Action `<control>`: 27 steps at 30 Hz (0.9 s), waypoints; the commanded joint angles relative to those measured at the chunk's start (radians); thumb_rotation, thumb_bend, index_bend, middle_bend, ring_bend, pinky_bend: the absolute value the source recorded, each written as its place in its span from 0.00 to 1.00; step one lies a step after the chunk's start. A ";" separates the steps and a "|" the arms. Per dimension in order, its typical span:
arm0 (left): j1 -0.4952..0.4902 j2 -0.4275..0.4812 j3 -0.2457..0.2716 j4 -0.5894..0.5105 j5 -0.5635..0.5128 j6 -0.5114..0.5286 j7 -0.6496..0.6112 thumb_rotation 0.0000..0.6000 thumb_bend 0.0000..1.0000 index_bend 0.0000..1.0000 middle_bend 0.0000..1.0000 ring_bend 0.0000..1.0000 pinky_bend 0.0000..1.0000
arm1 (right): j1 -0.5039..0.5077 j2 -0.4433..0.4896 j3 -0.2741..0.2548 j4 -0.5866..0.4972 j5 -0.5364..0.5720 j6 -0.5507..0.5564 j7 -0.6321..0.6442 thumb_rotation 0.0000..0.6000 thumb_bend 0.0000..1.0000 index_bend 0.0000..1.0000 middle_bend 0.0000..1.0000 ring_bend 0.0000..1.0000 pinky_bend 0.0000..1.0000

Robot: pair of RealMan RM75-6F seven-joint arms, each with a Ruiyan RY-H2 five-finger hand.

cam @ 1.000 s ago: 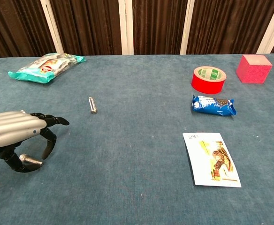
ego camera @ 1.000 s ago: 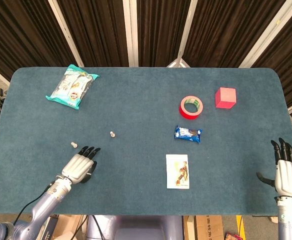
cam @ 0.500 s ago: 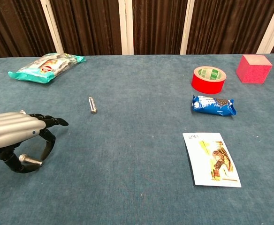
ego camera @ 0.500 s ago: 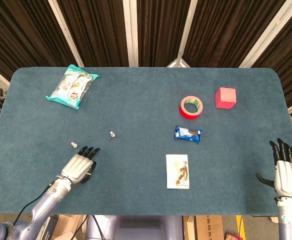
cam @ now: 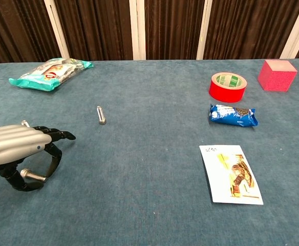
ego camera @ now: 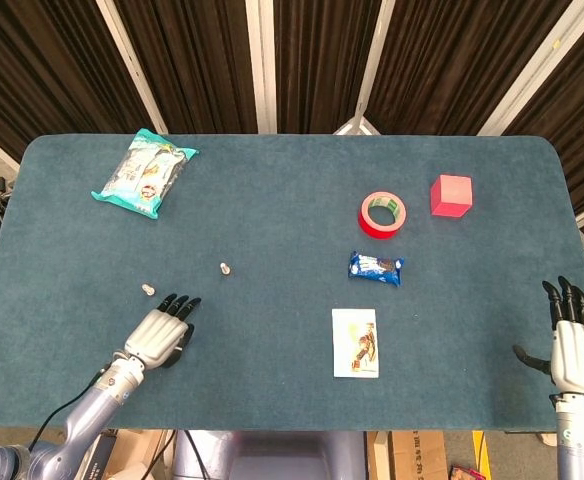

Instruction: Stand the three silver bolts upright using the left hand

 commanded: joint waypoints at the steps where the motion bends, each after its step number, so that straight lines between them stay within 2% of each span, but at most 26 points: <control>1: 0.000 -0.002 0.000 0.003 0.000 -0.001 -0.001 1.00 0.46 0.57 0.00 0.00 0.00 | 0.000 0.000 0.001 0.000 0.002 -0.001 -0.001 1.00 0.00 0.12 0.04 0.00 0.00; 17: 0.004 -0.005 -0.005 0.002 0.005 0.005 -0.016 1.00 0.58 0.59 0.01 0.00 0.00 | 0.000 0.000 0.006 -0.006 0.013 -0.004 0.009 1.00 0.00 0.12 0.04 0.00 0.00; 27: 0.012 0.004 -0.015 -0.013 0.034 0.007 -0.087 1.00 0.58 0.60 0.02 0.00 0.00 | -0.001 0.001 0.009 -0.011 0.019 -0.004 0.014 1.00 0.00 0.13 0.04 0.00 0.00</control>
